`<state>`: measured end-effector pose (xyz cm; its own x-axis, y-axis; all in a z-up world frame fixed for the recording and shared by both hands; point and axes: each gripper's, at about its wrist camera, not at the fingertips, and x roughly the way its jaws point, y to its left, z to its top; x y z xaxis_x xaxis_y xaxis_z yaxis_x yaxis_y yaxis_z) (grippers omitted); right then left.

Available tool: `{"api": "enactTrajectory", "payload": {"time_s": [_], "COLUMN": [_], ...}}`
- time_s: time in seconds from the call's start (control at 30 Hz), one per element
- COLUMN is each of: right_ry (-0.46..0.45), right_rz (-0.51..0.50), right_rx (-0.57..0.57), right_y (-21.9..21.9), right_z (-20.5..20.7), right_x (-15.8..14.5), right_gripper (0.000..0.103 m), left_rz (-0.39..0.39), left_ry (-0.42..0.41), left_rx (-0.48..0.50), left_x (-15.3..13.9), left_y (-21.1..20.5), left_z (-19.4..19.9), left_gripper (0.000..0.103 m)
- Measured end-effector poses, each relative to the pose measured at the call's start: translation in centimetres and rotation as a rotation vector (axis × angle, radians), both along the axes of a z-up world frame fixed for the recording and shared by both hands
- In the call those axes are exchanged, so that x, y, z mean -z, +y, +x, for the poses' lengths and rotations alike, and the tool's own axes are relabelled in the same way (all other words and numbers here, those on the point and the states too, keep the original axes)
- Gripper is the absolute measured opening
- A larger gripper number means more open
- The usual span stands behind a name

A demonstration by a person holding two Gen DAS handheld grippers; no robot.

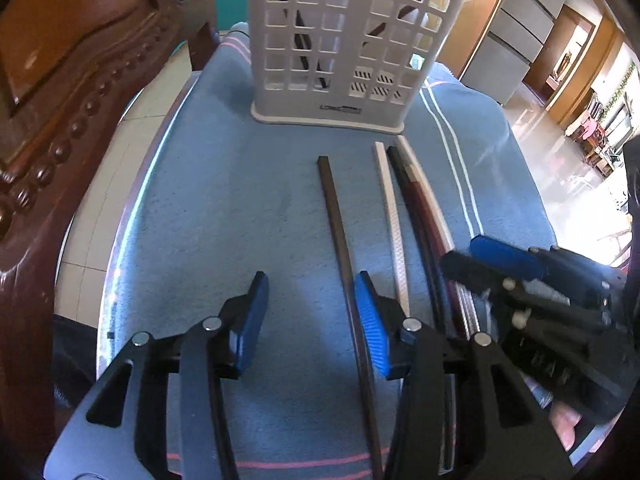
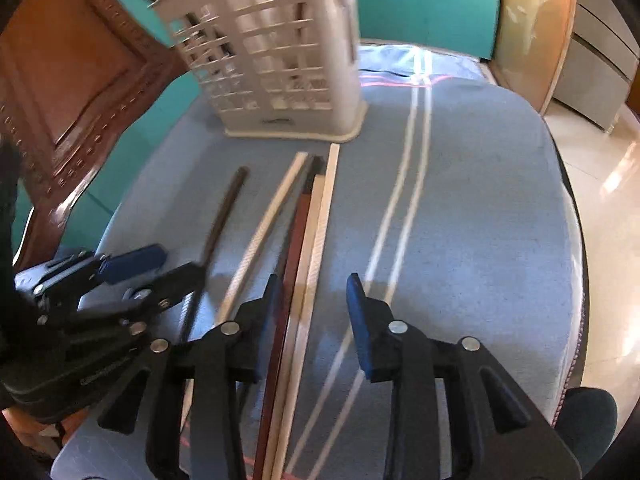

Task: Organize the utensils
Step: 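Move both open tools back down to the remaining chopsticks on the cloth, then position the left tool around a dark brown chopstick while the right tool straddles a light chopstick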

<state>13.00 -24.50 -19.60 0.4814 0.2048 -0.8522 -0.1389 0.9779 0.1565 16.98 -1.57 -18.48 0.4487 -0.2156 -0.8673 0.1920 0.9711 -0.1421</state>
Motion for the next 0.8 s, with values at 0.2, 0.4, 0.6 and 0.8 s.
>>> {"api": "enactTrajectory", "payload": {"time_s": [0.2,0.4,0.6,0.8], "right_ry": [-0.008,-0.008,-0.012,-0.008], "right_rz": [-0.018,0.010,-0.050,-0.033], "right_rx": [0.068,0.109,0.070,0.048], "right_y": [-2.4,-4.1,-2.1,-1.9], "right_z": [-0.2,-0.1,0.3,0.0], "right_x": [-0.2,-0.3,-0.2,-0.3], "right_gripper": [0.035,0.035,0.035,0.009], "left_rz": [0.018,0.066,0.063,0.063], "left_ry": [-0.011,-0.033,-0.037,-0.039], "left_rx": [0.006,0.025,0.025,0.027], "left_x": [0.4,0.7,0.7,0.9], "left_y": [0.0,-1.9,-1.8,-2.0], "left_z": [-0.7,-0.4,-0.7,-0.5], "left_gripper": [0.050,0.050,0.050,0.050]}}
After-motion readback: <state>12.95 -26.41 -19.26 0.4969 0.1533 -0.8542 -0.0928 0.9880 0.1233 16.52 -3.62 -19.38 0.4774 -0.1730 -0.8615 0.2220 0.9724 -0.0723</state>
